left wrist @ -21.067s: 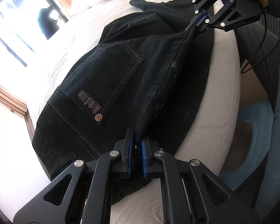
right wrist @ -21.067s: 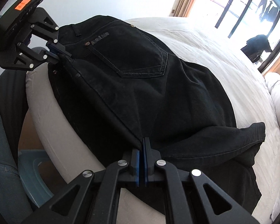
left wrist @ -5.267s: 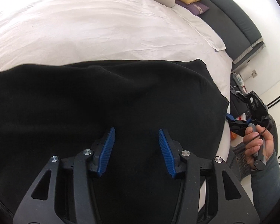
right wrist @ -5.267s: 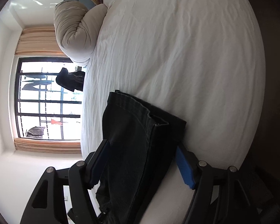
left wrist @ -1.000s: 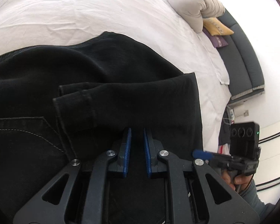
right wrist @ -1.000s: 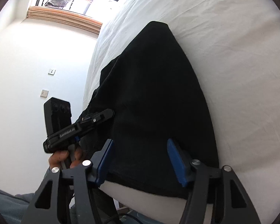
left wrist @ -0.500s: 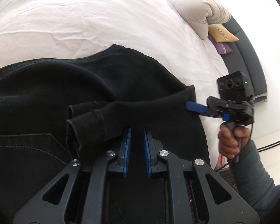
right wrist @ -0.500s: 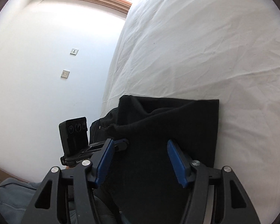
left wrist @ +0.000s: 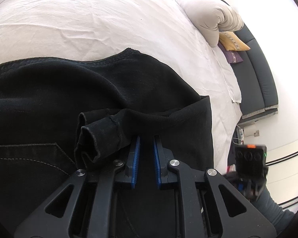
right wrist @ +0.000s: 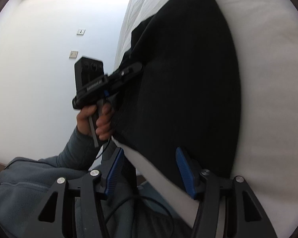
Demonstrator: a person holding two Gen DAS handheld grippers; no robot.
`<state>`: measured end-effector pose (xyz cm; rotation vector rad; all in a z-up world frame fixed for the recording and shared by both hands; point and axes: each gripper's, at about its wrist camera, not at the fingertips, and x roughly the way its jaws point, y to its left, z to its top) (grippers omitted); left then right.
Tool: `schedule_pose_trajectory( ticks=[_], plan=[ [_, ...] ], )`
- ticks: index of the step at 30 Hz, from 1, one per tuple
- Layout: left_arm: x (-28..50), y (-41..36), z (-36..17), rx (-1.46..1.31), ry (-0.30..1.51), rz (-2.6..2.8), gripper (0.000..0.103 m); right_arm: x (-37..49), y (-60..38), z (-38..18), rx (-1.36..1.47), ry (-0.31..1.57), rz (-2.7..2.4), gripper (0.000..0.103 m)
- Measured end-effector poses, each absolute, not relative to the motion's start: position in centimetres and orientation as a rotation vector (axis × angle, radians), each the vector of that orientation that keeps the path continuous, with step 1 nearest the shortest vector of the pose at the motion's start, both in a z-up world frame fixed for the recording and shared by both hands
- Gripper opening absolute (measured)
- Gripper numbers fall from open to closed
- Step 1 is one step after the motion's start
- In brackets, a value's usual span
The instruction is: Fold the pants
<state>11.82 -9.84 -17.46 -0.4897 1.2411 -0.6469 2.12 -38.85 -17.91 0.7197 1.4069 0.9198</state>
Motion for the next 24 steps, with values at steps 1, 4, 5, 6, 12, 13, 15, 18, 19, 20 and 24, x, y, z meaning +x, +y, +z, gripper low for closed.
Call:
schedule_pose_trajectory(
  ticks=[1, 4, 5, 6, 12, 13, 15, 18, 19, 20, 24],
  plan=[
    [11.8, -9.8, -17.5, -0.49, 1.239, -0.648, 0.013, 1.4, -38.7, -17.3, 0.657, 1.429, 0.927, 0.059],
    [11.5, -9.1, -17.5, -0.481, 1.234, -0.65, 0.013, 2.6, -39.5, -14.5, 0.632, 1.338, 0.933, 0.059],
    [11.5, -9.0, -17.5, -0.48, 1.234, -0.648, 0.013, 3.3, -41.6, -14.0, 0.65, 1.281, 0.935, 0.059],
    [11.3, -9.3, -17.2, -0.478, 1.234, -0.646, 0.013, 4.8, -42.4, -13.2, 0.673, 1.222, 0.94, 0.062],
    [11.2, -9.5, -17.3, -0.486, 1.226, -0.645, 0.013, 14.5, -42.3, -17.0, 0.756, 1.253, 0.856, 0.075],
    [11.2, -9.4, -17.4, -0.488, 1.224, -0.647, 0.013, 15.7, -42.2, -18.6, 0.77, 1.298, 0.813, 0.073],
    [11.1, -9.2, -17.4, -0.495, 1.22, -0.657, 0.013, 17.0, -42.8, -18.7, 0.848, 1.245, 0.814, 0.068],
    [10.7, -8.6, -16.5, -0.479, 1.198, -0.63, 0.013, 16.6, -45.7, -16.8, 0.964, 1.054, 0.754, 0.07],
    [10.3, -8.1, -15.8, -0.47, 1.185, -0.602, 0.013, 16.0, -46.6, -16.3, 1.005, 1.013, 0.726, 0.075],
    [9.7, -7.1, -14.7, -0.477, 1.152, -0.586, 0.013, 15.4, -47.0, -15.8, 1.021, 0.993, 0.705, 0.078],
    [5.8, -1.0, -10.6, -0.504, 1.01, -0.518, 0.013, 11.3, -42.0, -12.9, 0.961, 0.976, 0.887, 0.081]
  ],
)
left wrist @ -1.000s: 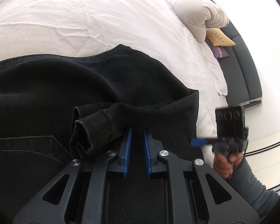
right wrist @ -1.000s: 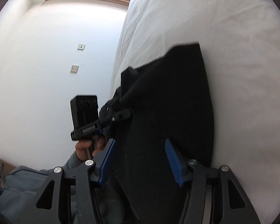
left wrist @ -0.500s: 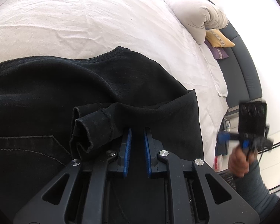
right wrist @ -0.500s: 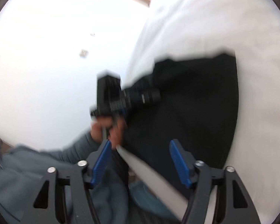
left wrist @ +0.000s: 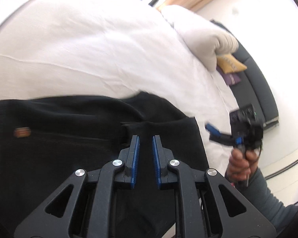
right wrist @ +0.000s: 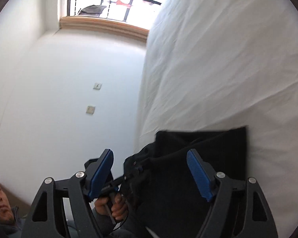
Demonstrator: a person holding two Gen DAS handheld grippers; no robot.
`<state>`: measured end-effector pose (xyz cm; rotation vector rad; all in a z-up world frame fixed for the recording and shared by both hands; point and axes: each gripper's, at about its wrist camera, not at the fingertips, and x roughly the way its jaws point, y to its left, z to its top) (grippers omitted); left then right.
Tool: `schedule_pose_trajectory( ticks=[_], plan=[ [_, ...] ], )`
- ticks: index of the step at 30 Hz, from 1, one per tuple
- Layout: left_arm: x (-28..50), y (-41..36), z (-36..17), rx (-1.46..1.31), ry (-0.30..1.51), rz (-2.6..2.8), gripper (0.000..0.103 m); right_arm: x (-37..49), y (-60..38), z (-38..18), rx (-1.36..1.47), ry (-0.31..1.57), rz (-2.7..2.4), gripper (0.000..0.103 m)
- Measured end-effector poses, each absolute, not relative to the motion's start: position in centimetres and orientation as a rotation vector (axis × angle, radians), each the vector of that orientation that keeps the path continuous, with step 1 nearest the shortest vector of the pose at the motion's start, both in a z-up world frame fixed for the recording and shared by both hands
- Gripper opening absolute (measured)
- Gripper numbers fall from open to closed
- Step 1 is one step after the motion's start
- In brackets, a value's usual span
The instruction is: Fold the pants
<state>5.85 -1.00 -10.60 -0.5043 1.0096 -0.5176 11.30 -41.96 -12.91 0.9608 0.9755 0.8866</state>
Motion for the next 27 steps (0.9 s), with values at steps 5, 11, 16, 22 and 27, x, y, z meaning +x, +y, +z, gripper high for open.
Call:
schedule_pose_trajectory(
  ticks=[5, 11, 16, 22, 27],
  plan=[
    [-2.1, 7.6, -9.8, -0.557, 0.977, -0.32, 0.013, 8.7, -32.2, -12.7, 0.925, 1.017, 1.094, 0.081],
    [-10.1, 10.5, -13.3, -0.708, 1.079, -0.197, 0.013, 10.2, -27.1, -18.5, 0.779, 1.275, 0.837, 0.069],
    [-12.1, 11.8, -13.9, -0.781, 1.072, -0.167, 0.014, 9.3, -26.3, -14.5, 0.844, 1.168, 0.949, 0.079],
    [-13.9, 14.3, -14.9, -0.922, 0.98, -0.035, 0.091, 9.3, -24.2, -16.3, 0.847, 1.216, 0.886, 0.088],
    [-12.9, 15.2, -16.1, -1.027, 0.959, -0.038, 0.091, 8.6, -23.6, -16.6, 0.898, 1.202, 0.952, 0.085]
  ],
)
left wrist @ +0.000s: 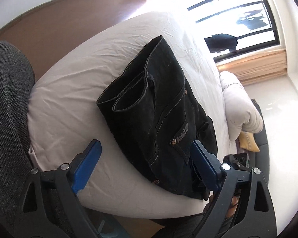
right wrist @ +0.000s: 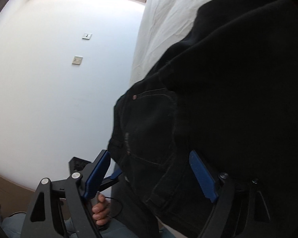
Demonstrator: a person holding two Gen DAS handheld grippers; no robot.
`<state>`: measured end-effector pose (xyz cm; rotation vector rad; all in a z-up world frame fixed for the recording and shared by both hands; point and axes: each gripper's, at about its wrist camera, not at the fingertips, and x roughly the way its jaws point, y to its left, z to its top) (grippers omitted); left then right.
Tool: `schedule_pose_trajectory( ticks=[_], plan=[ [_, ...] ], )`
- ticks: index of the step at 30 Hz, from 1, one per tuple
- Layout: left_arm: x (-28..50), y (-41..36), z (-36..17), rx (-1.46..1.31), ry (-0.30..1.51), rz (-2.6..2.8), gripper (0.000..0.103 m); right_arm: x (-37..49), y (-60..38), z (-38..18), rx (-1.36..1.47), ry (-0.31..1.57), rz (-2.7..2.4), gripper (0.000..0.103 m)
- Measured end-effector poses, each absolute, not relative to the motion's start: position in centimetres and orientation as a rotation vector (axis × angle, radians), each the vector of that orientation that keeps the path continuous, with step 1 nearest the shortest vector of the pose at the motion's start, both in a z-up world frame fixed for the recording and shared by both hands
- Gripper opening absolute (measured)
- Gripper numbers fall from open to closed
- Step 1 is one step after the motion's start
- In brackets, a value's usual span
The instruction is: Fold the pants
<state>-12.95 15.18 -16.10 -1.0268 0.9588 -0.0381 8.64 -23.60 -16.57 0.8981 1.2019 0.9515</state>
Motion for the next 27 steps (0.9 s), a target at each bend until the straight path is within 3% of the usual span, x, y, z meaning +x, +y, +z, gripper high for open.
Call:
schedule_pose_trajectory(
  ticks=[10, 13, 15, 16, 18, 27],
  plan=[
    [-10.6, 16.8, -18.9, -1.23, 0.891, -0.121, 0.089, 9.8, -23.7, -14.5, 0.978, 1.093, 1.082, 0.085],
    [-10.5, 17.5, -19.6, -1.283, 0.89, -0.134, 0.075, 10.5, -24.0, -15.5, 0.924, 1.18, 1.03, 0.085],
    [-10.6, 18.2, -20.3, -1.308, 0.907, -0.133, 0.054, 10.9, -25.1, -17.6, 0.876, 1.291, 0.907, 0.083],
    [-10.3, 18.0, -20.7, -1.315, 0.924, -0.125, 0.032, 11.1, -25.4, -18.3, 0.88, 1.31, 0.874, 0.069],
    [-10.1, 18.0, -21.2, -1.337, 0.937, -0.121, 0.027, 11.1, -26.1, -18.5, 0.914, 1.298, 0.867, 0.065],
    [-9.6, 17.8, -19.8, -1.288, 0.935, -0.136, 0.016, 10.7, -26.3, -18.1, 0.886, 1.278, 0.864, 0.07]
  ],
)
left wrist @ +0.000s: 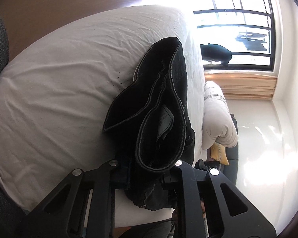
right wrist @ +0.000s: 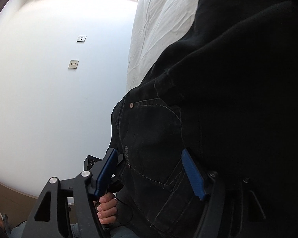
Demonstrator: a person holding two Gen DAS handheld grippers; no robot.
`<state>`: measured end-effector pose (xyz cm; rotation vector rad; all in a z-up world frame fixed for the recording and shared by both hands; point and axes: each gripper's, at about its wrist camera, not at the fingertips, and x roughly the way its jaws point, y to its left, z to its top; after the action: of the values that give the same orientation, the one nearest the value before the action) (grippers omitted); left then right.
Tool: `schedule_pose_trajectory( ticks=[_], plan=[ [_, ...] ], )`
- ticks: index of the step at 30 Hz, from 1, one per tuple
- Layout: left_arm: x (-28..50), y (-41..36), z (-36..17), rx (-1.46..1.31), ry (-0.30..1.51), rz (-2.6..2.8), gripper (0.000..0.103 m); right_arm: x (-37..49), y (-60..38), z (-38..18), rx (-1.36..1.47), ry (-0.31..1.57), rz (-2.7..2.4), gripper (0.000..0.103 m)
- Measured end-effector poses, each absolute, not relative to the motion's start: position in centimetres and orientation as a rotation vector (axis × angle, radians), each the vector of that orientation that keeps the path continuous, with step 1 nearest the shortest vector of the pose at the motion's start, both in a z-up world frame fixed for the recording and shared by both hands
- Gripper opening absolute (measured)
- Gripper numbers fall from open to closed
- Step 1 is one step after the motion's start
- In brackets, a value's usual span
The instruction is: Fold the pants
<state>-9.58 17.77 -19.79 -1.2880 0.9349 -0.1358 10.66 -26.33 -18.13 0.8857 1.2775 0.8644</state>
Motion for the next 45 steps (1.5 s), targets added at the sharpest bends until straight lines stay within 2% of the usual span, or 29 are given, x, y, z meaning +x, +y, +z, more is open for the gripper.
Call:
schedule_pose_trajectory(
  ticks=[11, 15, 18, 23, 26, 28, 30, 38, 45],
  plan=[
    [-7.7, 14.6, -14.0, -1.13, 0.892, -0.144, 0.013, 10.2, -26.0, -18.0, 0.854, 1.245, 0.849, 0.07],
    [-6.7, 12.4, -10.1, -0.988, 0.863, -0.17, 0.013, 10.3, -26.5, -17.4, 0.883, 1.256, 0.827, 0.071],
    [-5.0, 8.7, -6.2, -0.841, 0.831, -0.233, 0.013, 10.7, -27.7, -15.1, 0.841, 1.219, 0.814, 0.078],
    [-1.4, -1.3, -1.6, -0.572, 0.814, -0.394, 0.013, 12.1, -31.4, -10.2, 0.779, 1.167, 0.844, 0.082],
    [0.1, -7.8, -2.0, -0.455, 0.849, -0.489, 0.013, 12.4, -35.0, -7.6, 0.809, 1.094, 0.868, 0.087],
    [0.5, -10.8, -3.3, -0.399, 0.892, -0.517, 0.013, 12.0, -37.3, -6.8, 0.828, 1.06, 0.853, 0.097],
    [0.4, -13.2, -4.9, -0.343, 0.939, -0.535, 0.013, 11.3, -38.7, -7.0, 0.827, 1.072, 0.826, 0.101],
    [0.8, -19.1, -5.5, -0.059, 0.939, -0.521, 0.014, 9.6, -38.6, -9.4, 0.746, 1.183, 0.756, 0.101],
    [-0.7, -24.4, -6.1, 0.217, 0.904, -0.491, 0.014, 10.3, -37.1, -8.3, 0.624, 1.244, 0.705, 0.1]
  ],
)
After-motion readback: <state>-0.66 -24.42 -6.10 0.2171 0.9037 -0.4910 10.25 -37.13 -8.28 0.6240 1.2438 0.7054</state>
